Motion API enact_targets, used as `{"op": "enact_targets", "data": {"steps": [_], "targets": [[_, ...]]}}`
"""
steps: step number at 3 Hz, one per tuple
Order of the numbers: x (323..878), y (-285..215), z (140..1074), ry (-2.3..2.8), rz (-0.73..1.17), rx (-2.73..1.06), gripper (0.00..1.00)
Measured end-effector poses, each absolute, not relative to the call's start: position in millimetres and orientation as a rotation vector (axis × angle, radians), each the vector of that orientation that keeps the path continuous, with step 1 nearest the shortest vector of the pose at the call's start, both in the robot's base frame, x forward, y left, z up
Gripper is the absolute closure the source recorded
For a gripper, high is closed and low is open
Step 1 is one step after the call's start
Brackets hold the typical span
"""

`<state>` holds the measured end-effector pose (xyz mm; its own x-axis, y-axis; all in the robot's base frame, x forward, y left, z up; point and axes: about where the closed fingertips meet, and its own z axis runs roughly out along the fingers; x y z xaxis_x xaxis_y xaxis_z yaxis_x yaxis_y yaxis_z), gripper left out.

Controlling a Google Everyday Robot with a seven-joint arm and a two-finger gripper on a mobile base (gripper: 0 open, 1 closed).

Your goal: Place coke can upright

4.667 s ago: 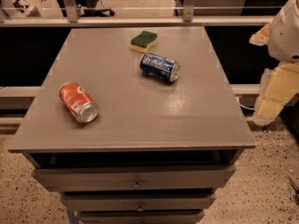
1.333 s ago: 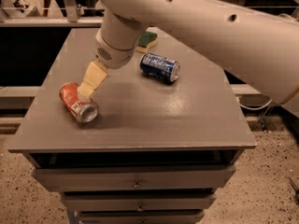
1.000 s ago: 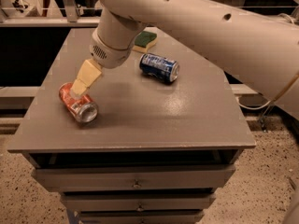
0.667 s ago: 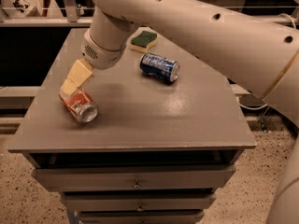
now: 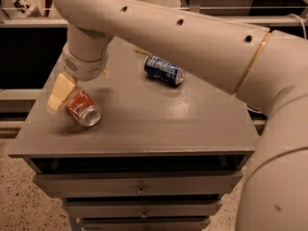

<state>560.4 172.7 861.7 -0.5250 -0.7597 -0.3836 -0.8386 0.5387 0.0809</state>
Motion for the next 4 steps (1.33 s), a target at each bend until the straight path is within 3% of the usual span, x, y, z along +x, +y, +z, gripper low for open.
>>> {"op": "enact_targets", "data": {"steps": [1, 2, 4], "targets": [[562.0, 178.4, 850.0, 2.520, 0.263, -1.308, 0.00], [562.8, 182.8, 845.4, 2.535, 0.191, -1.263, 0.15], [570.7, 186.6, 855.0, 2.505, 0.105, -1.192, 0.61]]}}
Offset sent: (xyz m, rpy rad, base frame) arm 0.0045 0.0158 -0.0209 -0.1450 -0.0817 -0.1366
